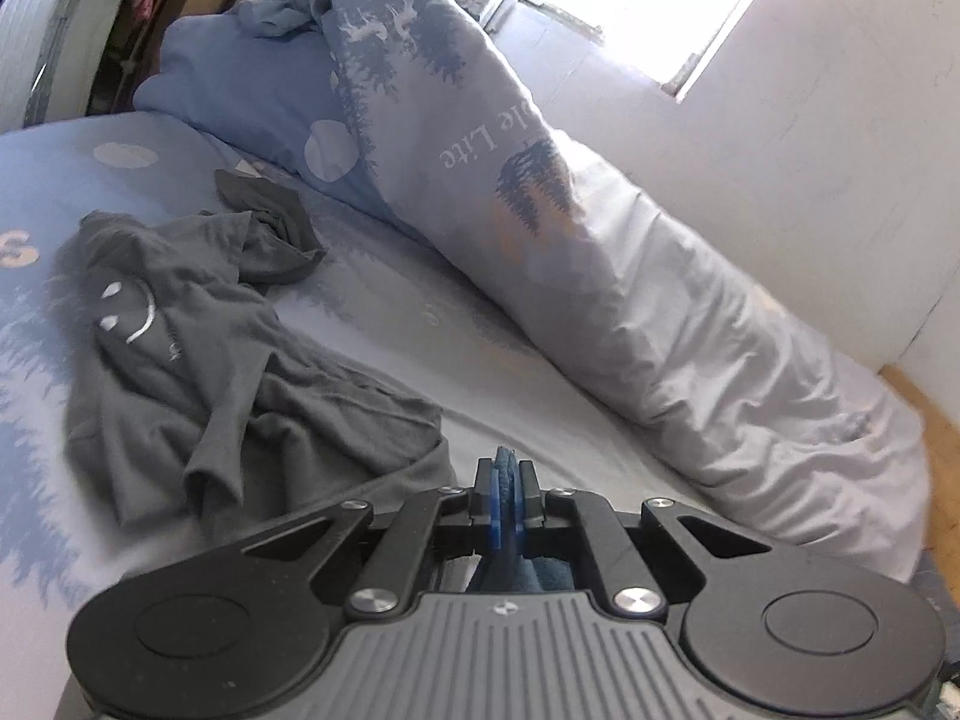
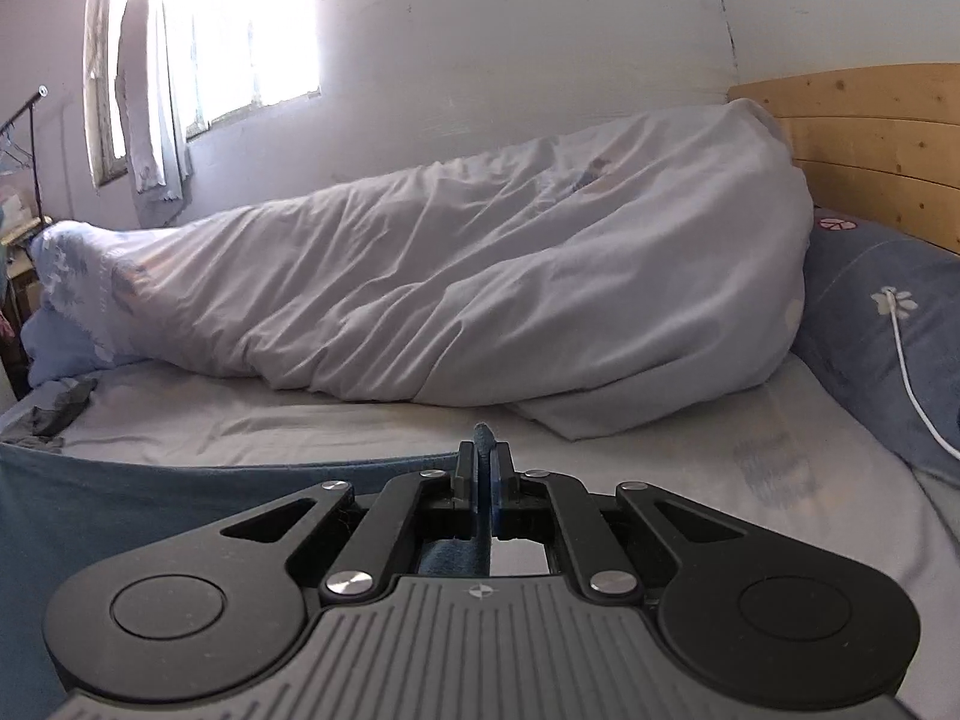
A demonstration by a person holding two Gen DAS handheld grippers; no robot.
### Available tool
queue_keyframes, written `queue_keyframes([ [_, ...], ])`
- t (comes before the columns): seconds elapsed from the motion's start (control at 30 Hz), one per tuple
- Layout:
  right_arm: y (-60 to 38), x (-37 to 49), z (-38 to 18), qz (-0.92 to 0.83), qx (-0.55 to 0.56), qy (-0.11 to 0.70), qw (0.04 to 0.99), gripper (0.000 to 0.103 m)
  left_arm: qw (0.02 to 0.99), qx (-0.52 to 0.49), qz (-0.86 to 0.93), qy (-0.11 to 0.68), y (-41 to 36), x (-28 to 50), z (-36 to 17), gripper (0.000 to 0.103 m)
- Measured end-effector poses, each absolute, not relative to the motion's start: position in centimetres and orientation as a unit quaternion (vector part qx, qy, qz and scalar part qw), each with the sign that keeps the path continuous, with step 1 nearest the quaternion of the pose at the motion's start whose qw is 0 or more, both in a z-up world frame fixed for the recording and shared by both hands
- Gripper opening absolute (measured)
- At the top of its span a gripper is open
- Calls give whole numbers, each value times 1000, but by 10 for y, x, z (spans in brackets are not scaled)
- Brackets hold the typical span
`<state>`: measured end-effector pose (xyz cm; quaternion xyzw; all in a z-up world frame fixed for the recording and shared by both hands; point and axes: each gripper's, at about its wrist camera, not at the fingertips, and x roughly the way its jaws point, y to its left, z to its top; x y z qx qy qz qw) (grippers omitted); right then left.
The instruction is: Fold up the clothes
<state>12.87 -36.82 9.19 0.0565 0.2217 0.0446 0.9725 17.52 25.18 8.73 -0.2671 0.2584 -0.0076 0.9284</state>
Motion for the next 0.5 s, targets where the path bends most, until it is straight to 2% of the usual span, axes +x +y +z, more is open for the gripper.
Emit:
queue_keyframes([
  [0.27, -366, 181, 82, 37, 40, 237, 970, 1, 934, -224, 8, 277, 240, 223, 70, 2],
  [0.5, -362, 213, 43, 28, 16, 279, 960, 1, 938, -195, 12, 288, 230, 246, 48, 2],
])
